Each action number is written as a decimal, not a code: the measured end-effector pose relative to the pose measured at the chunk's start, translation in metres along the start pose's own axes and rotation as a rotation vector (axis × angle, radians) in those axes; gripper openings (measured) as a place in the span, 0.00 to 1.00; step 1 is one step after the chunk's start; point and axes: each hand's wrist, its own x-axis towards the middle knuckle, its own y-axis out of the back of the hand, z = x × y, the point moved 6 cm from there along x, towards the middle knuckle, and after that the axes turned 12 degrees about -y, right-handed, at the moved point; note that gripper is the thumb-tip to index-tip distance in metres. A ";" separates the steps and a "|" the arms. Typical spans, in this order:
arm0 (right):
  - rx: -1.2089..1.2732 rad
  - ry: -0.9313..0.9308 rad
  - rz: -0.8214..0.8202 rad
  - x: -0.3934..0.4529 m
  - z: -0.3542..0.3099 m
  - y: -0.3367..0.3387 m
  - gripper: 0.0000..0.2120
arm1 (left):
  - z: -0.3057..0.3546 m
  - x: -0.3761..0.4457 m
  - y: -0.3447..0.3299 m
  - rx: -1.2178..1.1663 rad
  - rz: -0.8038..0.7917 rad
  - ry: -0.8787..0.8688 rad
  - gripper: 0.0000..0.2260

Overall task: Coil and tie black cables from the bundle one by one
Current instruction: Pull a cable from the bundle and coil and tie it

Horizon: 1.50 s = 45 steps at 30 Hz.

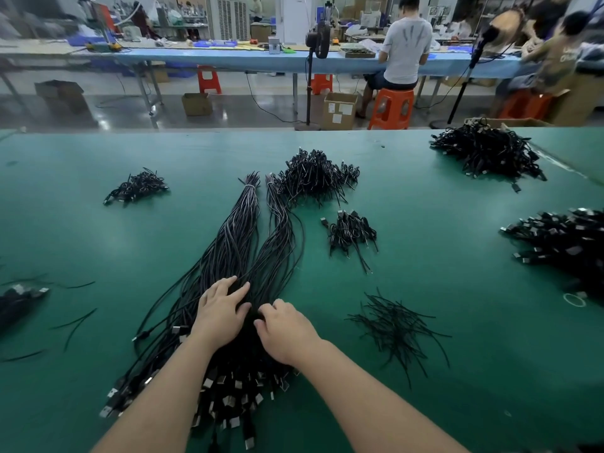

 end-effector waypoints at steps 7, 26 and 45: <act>0.168 -0.123 0.039 0.004 0.005 0.010 0.15 | 0.001 0.000 0.000 0.010 -0.008 -0.002 0.23; 1.654 -0.327 -0.166 -0.009 0.020 0.037 0.12 | 0.004 -0.002 0.003 0.055 -0.044 0.017 0.24; 1.445 -0.057 0.047 -0.035 0.014 0.114 0.20 | 0.058 0.003 0.038 0.288 0.121 -0.056 0.22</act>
